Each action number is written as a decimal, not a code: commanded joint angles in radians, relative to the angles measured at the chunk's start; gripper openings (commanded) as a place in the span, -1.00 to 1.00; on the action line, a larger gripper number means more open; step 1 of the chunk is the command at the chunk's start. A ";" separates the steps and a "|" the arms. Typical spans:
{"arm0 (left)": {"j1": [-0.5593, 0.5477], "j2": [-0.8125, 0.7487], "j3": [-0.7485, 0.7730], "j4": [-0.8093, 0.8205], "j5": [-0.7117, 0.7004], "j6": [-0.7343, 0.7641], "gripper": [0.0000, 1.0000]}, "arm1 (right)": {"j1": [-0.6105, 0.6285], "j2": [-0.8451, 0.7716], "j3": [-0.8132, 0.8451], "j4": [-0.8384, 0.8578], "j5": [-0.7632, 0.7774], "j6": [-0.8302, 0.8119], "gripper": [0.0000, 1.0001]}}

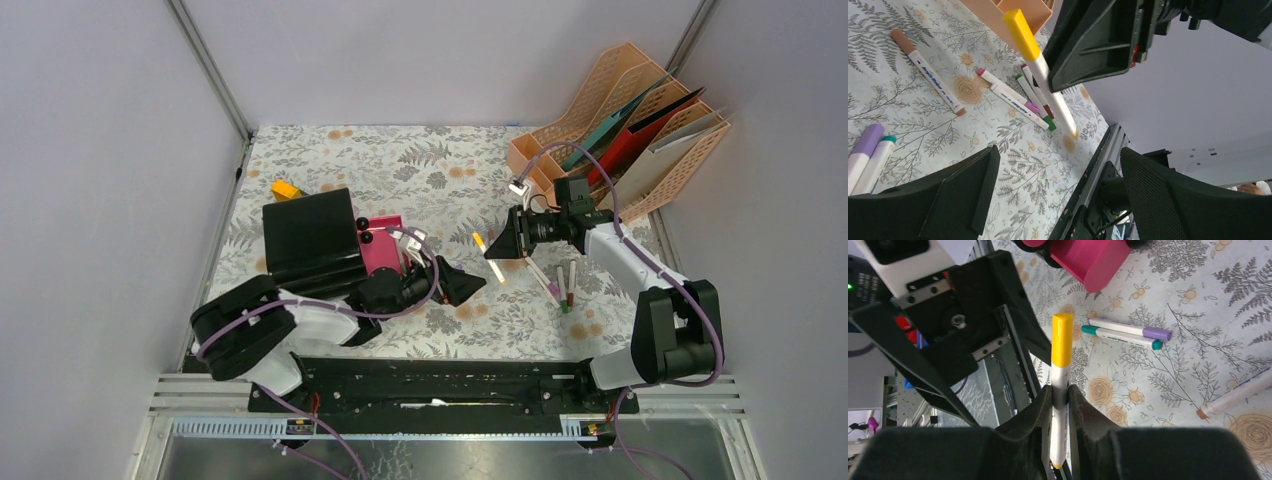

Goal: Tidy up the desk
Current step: Place the stationery in the drawer.

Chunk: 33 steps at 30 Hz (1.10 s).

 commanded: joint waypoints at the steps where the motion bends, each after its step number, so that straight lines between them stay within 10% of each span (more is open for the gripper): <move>1: -0.017 0.094 0.077 0.181 -0.029 -0.044 0.88 | -0.003 -0.046 -0.009 0.054 -0.093 0.056 -1.00; 12: -0.029 0.276 0.210 0.215 -0.051 -0.104 0.38 | -0.004 -0.056 -0.015 0.066 -0.115 0.069 -1.00; 27: -0.028 0.303 0.228 0.194 -0.054 -0.126 -0.99 | -0.004 -0.066 -0.021 0.066 -0.106 0.054 -1.00; 33: -0.029 0.257 0.198 0.163 -0.069 -0.096 -1.00 | -0.004 -0.080 -0.025 0.063 -0.094 0.033 -0.78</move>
